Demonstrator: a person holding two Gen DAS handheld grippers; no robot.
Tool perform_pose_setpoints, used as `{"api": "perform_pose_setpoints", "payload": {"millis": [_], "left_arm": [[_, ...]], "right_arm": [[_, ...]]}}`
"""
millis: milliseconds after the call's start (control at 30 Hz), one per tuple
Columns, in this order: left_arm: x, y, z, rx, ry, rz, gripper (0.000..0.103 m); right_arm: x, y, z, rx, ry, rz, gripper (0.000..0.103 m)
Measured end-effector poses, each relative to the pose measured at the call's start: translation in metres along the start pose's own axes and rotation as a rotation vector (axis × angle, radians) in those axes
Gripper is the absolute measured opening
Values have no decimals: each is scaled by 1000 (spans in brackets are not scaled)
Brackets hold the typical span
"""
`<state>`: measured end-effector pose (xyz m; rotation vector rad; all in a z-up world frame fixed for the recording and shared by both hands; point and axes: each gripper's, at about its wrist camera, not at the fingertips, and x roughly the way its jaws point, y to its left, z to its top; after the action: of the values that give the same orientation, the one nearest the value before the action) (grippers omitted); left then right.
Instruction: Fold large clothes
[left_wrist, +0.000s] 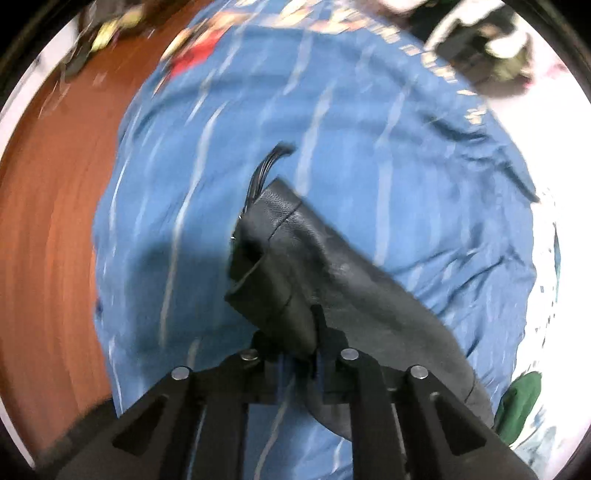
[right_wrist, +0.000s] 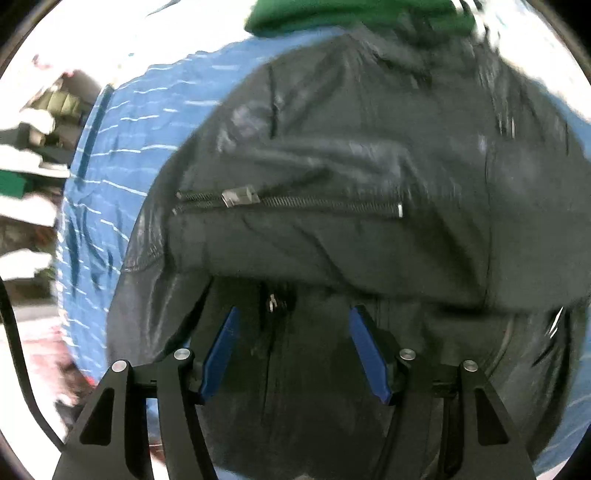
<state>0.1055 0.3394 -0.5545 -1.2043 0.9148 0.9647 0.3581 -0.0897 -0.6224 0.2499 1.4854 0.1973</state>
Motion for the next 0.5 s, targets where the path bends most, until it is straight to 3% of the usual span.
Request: {"api": "perform_pose_setpoints", "payload": {"millis": [167, 200, 233, 300, 333, 400, 467, 500], "left_arm": [[-21, -45, 28, 158, -81, -49, 7], [-23, -56, 31, 191, -92, -50, 7], [-26, -69, 36, 235, -108, -53, 7], [-34, -80, 34, 299, -129, -51, 7], [-40, -88, 33, 338, -142, -51, 7], [-55, -105, 25, 437, -186, -36, 6], [-71, -118, 17, 520, -233, -31, 6], [-79, -129, 12, 575, -267, -21, 6]], "right_arm": [[-3, 23, 30, -45, -68, 8, 64], [6, 29, 37, -50, -68, 11, 59], [18, 34, 43, -56, -54, 14, 42], [62, 43, 52, -48, 76, 38, 41], [81, 44, 54, -37, 126, 8, 41], [79, 48, 58, -46, 125, -18, 41], [64, 51, 59, -68, 115, -48, 54], [53, 50, 57, -78, 93, -105, 70]]}}
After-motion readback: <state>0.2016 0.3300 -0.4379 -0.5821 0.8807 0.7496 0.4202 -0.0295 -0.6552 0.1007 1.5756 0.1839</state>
